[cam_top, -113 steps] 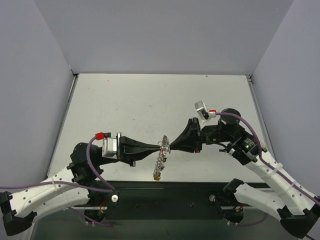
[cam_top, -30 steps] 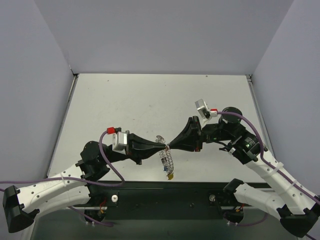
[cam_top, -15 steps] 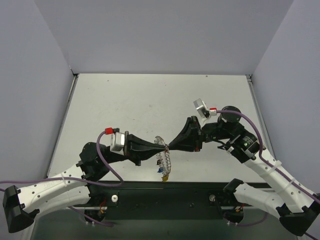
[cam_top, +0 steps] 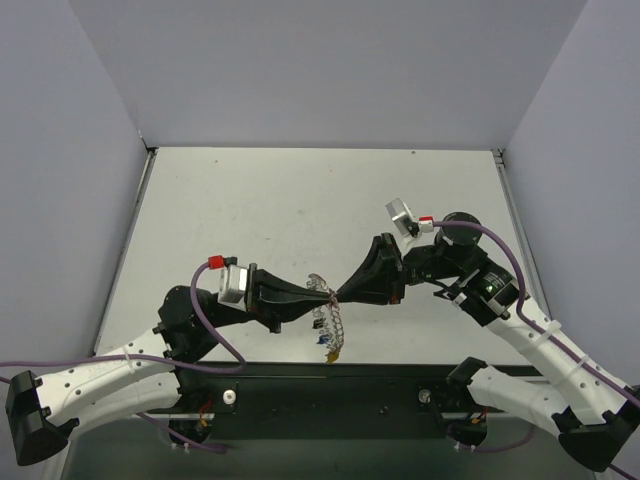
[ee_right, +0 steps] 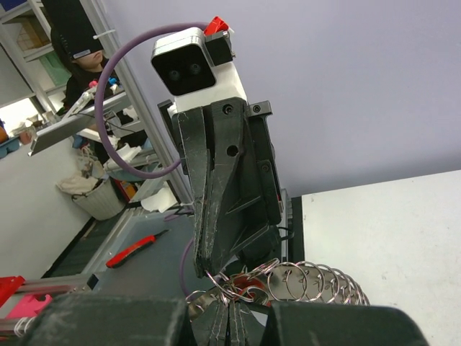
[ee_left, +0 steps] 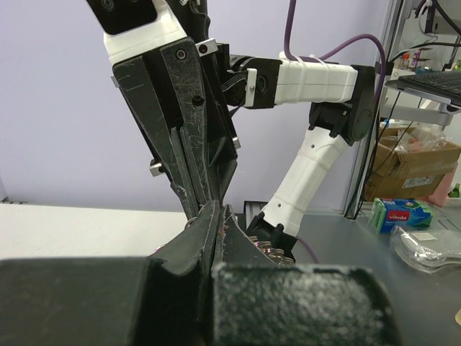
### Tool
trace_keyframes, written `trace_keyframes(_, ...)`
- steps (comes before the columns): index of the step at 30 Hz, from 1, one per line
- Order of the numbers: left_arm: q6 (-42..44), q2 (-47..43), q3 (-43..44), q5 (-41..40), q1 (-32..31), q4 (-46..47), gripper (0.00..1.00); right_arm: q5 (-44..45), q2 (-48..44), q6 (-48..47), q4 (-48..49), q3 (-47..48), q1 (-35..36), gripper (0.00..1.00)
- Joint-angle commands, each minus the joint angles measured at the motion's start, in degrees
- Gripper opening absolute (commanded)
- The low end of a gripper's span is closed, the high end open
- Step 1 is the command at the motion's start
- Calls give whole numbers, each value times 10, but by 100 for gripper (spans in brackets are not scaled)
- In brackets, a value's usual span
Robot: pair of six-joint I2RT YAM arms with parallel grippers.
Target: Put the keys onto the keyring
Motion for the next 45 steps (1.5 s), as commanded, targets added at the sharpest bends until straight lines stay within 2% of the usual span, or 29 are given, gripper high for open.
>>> trace_keyframes(1,-24,-21,18,41,-5,127,0,9,10,-11,32,-15,-5,0)
trace_keyframes(27,-30,-23,16,42,-5,142,0,-34,10,1,74,-27,-6,0)
trace_keyframes(45,-32,-15,9,34,5,149,0,-29,24,11,109,-44,-6,0)
